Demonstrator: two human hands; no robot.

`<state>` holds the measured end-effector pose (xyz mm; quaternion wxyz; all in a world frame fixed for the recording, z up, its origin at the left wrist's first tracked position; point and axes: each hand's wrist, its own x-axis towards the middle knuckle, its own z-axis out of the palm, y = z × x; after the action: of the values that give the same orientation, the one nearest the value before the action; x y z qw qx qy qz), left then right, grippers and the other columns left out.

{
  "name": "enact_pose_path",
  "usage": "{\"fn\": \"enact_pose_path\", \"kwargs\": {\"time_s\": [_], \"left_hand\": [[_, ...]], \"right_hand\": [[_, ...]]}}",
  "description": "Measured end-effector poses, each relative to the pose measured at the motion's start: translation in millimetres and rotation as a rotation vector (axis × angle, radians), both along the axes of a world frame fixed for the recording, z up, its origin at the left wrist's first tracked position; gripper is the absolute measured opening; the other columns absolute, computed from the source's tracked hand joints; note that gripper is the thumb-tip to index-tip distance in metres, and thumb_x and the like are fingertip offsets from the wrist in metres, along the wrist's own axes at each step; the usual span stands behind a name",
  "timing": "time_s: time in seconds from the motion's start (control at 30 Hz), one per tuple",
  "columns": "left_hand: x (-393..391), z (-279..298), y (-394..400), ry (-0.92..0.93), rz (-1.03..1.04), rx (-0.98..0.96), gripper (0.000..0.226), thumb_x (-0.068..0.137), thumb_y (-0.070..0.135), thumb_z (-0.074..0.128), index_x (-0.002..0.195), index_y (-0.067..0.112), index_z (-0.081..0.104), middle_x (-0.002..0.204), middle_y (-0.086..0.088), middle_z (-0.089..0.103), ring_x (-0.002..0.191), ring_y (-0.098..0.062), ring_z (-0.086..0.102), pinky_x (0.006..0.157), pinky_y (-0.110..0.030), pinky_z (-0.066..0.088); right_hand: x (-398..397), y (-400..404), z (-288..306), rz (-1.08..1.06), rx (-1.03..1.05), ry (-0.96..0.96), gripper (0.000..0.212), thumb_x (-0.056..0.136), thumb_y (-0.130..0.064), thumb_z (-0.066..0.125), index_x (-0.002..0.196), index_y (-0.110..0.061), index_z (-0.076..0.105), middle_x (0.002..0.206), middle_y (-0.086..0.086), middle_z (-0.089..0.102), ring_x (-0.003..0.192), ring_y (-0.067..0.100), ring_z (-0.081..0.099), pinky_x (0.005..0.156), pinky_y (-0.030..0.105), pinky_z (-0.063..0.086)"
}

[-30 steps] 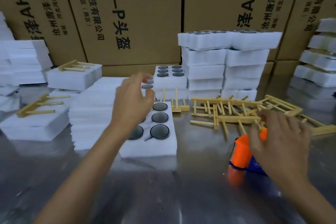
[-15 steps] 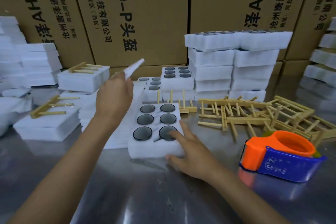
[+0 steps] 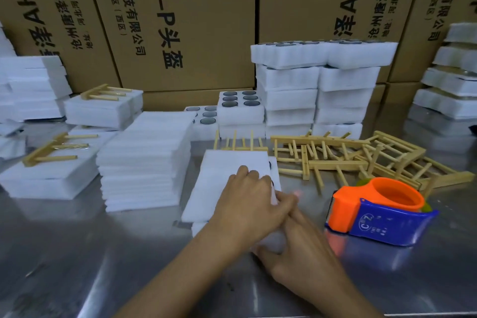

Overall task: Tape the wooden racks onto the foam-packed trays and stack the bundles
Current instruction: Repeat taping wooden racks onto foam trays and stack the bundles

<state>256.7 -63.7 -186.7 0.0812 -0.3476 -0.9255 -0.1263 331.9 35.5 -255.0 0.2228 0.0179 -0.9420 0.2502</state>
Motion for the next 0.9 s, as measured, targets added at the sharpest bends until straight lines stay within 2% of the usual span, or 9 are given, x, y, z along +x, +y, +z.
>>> {"fn": "enact_pose_path", "kwargs": {"time_s": [0.1, 0.17, 0.23, 0.37, 0.43, 0.5, 0.6, 0.7, 0.9], "left_hand": [[-9, 7, -12, -0.299, -0.061, 0.258, 0.071, 0.086, 0.077, 0.026, 0.091, 0.023, 0.071, 0.104, 0.003, 0.067, 0.108, -0.019, 0.05, 0.088, -0.032, 0.04], [-31, 12, -22, -0.263, -0.042, 0.358, 0.045, 0.095, 0.059, 0.043, 0.114, 0.03, 0.07, 0.127, 0.009, 0.064, 0.122, -0.017, 0.049, 0.099, -0.033, 0.039], [-55, 13, -33, -0.177, 0.044, 0.342, 0.039, 0.099, 0.043, 0.051, 0.133, 0.027, 0.058, 0.144, 0.006, 0.051, 0.138, -0.018, 0.037, 0.112, -0.03, 0.029], [-81, -5, -46, -0.476, 0.179, 0.209, 0.07, 0.099, 0.048, 0.049, 0.157, 0.022, 0.021, 0.165, 0.0, 0.013, 0.151, -0.018, 0.016, 0.118, -0.031, 0.018], [-82, -17, -47, -0.54, 0.186, 0.255, 0.075, 0.098, 0.053, 0.049, 0.158, 0.023, 0.017, 0.166, 0.005, 0.0, 0.151, -0.015, 0.014, 0.117, -0.03, 0.02], [-84, -21, -46, -0.536, 0.194, 0.306, 0.077, 0.095, 0.055, 0.052, 0.157, 0.023, 0.02, 0.165, 0.006, 0.005, 0.149, -0.016, 0.019, 0.115, -0.029, 0.025], [-83, -18, -42, -0.561, 0.188, 0.304, 0.078, 0.093, 0.056, 0.056, 0.156, 0.026, 0.022, 0.163, 0.006, 0.013, 0.147, -0.015, 0.024, 0.101, -0.022, 0.026], [-80, -17, -38, -0.584, 0.171, 0.323, 0.079, 0.091, 0.057, 0.058, 0.156, 0.027, 0.023, 0.163, 0.008, 0.014, 0.146, -0.013, 0.026, 0.095, -0.021, 0.024], [-79, -16, -38, -0.626, 0.193, 0.374, 0.08, 0.091, 0.055, 0.06, 0.156, 0.028, 0.024, 0.166, 0.006, 0.011, 0.149, -0.014, 0.023, 0.109, -0.025, 0.027]], "right_hand": [[18, 5, 18, 0.072, -0.117, -0.038, 0.072, 0.072, -0.029, 0.059, 0.138, -0.047, 0.037, 0.136, -0.032, 0.041, 0.12, -0.013, 0.045, 0.082, -0.001, 0.034], [23, 7, 32, -0.04, -0.136, -0.037, 0.06, 0.076, -0.026, 0.06, 0.129, -0.048, 0.043, 0.124, -0.025, 0.056, 0.108, -0.007, 0.054, 0.078, 0.01, 0.04], [22, 13, 48, -0.205, -0.162, 0.003, 0.049, 0.081, -0.02, 0.061, 0.125, -0.042, 0.052, 0.113, -0.014, 0.064, 0.097, 0.006, 0.061, 0.078, 0.024, 0.046], [4, 23, 75, -0.257, -0.321, 0.099, 0.042, 0.087, -0.011, 0.054, 0.123, -0.031, 0.054, 0.109, -0.013, 0.061, 0.096, 0.006, 0.058, 0.079, 0.025, 0.047], [-18, 35, 79, -0.259, -0.184, -0.003, 0.04, 0.088, -0.01, 0.051, 0.125, -0.025, 0.055, 0.099, -0.012, 0.055, 0.086, 0.01, 0.054, 0.063, 0.016, 0.039], [-50, 54, 82, -0.276, 0.005, -0.192, 0.037, 0.087, -0.009, 0.05, 0.123, -0.014, 0.057, 0.092, -0.006, 0.053, 0.089, 0.021, 0.052, 0.058, 0.026, 0.037], [-100, 82, 88, -0.355, 0.197, -0.497, 0.037, 0.087, -0.016, 0.05, 0.122, -0.012, 0.061, 0.116, 0.008, 0.059, 0.116, 0.029, 0.05, 0.081, 0.034, 0.048], [-128, 99, 74, -0.401, 0.425, -0.718, 0.028, 0.088, -0.02, 0.053, 0.114, -0.015, 0.063, 0.124, 0.007, 0.053, 0.138, 0.03, 0.029, 0.102, 0.042, 0.037], [-131, 123, 82, -0.423, 0.61, -0.521, 0.022, 0.092, -0.024, 0.051, 0.111, -0.022, 0.06, 0.124, 0.007, 0.053, 0.121, 0.031, 0.044, 0.098, 0.044, 0.037]]}}
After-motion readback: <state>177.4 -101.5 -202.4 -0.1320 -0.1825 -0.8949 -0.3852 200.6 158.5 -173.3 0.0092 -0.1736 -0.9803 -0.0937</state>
